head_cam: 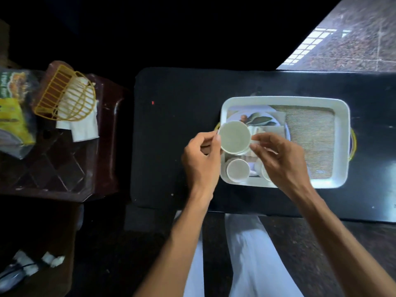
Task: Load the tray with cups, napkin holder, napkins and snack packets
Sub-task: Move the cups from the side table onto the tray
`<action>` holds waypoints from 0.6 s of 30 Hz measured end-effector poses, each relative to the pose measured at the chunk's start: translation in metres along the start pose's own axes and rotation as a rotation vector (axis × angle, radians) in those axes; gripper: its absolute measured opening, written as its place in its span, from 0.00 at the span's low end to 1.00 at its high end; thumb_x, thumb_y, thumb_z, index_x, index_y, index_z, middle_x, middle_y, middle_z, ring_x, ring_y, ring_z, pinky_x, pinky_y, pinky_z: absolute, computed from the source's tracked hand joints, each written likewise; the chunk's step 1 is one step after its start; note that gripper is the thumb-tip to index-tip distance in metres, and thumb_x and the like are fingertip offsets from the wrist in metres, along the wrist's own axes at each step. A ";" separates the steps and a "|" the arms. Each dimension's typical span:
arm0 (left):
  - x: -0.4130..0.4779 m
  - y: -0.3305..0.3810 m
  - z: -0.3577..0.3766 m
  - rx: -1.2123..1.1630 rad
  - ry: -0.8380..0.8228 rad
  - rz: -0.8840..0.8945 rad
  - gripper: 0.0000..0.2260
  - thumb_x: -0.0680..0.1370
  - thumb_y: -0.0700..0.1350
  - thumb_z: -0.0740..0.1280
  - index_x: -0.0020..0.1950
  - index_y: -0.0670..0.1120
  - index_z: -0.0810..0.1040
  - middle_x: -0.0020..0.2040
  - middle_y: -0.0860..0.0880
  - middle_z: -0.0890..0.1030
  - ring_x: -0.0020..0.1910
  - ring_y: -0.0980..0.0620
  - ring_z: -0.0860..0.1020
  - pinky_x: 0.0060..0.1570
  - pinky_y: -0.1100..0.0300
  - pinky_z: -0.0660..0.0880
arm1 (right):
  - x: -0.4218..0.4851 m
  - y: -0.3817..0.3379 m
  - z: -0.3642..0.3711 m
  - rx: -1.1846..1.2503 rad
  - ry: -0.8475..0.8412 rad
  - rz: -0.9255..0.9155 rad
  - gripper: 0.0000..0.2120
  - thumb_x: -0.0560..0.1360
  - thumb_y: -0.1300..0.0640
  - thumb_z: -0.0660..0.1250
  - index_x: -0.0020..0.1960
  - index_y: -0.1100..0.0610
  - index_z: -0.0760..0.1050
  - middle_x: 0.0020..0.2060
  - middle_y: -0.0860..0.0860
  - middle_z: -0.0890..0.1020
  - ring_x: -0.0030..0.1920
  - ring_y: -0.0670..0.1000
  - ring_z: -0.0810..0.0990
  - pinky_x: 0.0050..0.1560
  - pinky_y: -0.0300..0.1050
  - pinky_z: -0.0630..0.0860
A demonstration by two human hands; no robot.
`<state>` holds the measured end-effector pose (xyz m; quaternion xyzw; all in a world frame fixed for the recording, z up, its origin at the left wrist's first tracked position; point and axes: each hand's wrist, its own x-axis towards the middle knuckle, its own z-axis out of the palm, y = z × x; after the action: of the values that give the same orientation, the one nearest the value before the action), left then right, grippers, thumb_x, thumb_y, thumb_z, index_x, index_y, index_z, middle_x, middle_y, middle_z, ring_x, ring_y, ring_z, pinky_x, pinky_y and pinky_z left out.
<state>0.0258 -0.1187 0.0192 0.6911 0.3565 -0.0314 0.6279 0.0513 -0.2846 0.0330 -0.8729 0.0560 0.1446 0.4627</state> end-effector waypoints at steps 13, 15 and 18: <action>0.004 -0.010 0.110 0.275 -0.117 -0.002 0.04 0.77 0.42 0.71 0.48 0.45 0.86 0.46 0.50 0.87 0.46 0.49 0.86 0.52 0.47 0.83 | 0.035 0.085 -0.067 -0.013 0.096 0.103 0.08 0.76 0.58 0.72 0.54 0.59 0.84 0.45 0.47 0.84 0.43 0.26 0.78 0.44 0.20 0.71; 0.004 -0.009 0.117 0.368 -0.103 0.019 0.04 0.78 0.42 0.71 0.49 0.44 0.86 0.47 0.51 0.87 0.47 0.51 0.84 0.53 0.50 0.82 | 0.039 0.095 -0.066 -0.012 0.091 0.104 0.07 0.76 0.59 0.72 0.53 0.58 0.84 0.44 0.46 0.83 0.43 0.23 0.76 0.42 0.20 0.70; 0.004 -0.009 0.125 0.442 -0.091 0.021 0.05 0.78 0.42 0.71 0.49 0.45 0.86 0.48 0.51 0.87 0.49 0.51 0.84 0.54 0.51 0.81 | 0.044 0.107 -0.066 -0.036 0.075 0.106 0.06 0.76 0.58 0.72 0.52 0.57 0.84 0.44 0.44 0.83 0.43 0.27 0.77 0.42 0.19 0.69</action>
<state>0.0741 -0.2285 -0.0168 0.8135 0.3050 -0.1332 0.4769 0.0817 -0.3976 -0.0300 -0.8818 0.1168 0.1369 0.4360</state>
